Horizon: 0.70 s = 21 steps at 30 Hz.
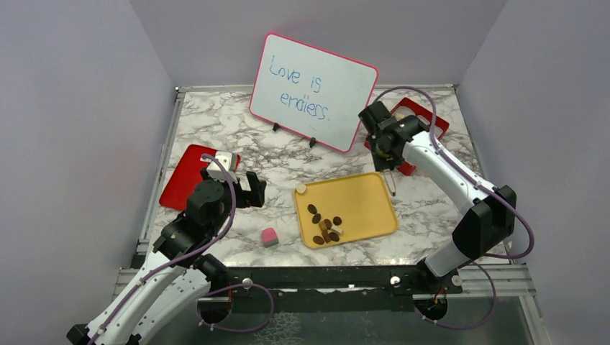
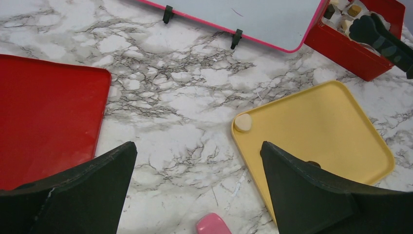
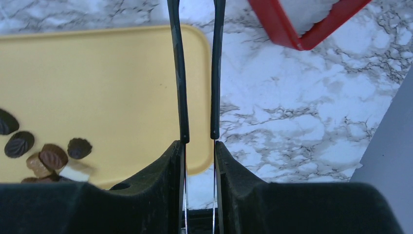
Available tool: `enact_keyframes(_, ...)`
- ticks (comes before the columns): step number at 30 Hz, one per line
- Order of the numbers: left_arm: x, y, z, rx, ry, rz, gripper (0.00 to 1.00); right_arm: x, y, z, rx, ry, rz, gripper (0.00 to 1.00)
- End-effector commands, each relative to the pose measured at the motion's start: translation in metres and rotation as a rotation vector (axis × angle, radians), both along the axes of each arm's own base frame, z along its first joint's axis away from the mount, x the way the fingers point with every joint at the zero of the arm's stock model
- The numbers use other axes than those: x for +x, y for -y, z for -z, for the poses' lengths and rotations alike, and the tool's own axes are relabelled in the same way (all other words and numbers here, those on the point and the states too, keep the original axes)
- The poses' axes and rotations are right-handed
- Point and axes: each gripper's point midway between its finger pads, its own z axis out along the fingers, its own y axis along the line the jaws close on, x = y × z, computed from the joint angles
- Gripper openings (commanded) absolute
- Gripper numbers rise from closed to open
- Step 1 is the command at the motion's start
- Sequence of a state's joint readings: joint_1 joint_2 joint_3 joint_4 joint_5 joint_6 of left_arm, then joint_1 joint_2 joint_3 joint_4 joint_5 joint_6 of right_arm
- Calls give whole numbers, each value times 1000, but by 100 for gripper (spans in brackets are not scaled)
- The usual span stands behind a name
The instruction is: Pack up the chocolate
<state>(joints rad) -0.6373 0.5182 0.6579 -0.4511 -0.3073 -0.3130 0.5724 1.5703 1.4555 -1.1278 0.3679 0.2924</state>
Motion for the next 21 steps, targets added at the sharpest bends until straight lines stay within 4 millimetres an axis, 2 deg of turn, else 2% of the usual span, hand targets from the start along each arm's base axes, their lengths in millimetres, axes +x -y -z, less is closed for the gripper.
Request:
enact_keyframes(1,2,1,-2,-3,16,0,99,29,21,-23,51,80,33,30)
enact_keyframes(4,2,1,-2,-3,15,0,99,41,38,-19,64,65,79,29)
enact_keyframes(13,2,2,-1,-1,11,3,99,62,60,11,84,-20,151,30)
enact_keyframes(21,3,2,0,4,9,2,99,62,74,34,71,-91,199,30)
